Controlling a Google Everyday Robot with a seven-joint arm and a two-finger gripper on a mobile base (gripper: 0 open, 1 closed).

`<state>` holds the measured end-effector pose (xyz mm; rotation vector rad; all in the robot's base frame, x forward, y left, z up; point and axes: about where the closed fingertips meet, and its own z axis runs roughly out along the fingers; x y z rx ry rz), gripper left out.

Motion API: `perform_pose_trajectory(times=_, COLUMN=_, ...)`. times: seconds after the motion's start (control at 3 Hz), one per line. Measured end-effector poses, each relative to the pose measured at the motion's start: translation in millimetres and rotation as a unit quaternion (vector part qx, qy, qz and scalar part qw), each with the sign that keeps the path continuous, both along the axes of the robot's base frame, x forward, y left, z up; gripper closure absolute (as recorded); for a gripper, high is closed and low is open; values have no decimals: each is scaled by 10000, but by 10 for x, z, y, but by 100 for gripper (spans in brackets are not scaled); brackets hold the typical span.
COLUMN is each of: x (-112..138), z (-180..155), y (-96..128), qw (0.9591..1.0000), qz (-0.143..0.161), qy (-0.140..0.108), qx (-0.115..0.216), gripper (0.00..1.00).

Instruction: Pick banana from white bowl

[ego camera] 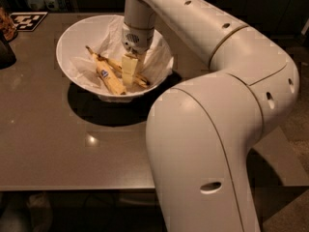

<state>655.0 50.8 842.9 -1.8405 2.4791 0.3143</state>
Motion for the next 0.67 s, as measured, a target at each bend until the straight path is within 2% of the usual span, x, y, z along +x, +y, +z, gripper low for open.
perform_pose_trajectory(times=0.33, x=-36, z=-53, y=113, qw=9998, qz=215, qy=-21, qx=-43, gripper=56)
perform_pose_trajectory(times=0.67, x=-35, z=-52, y=113, qw=9998, qz=214, qy=-23, qx=-42, gripper=81)
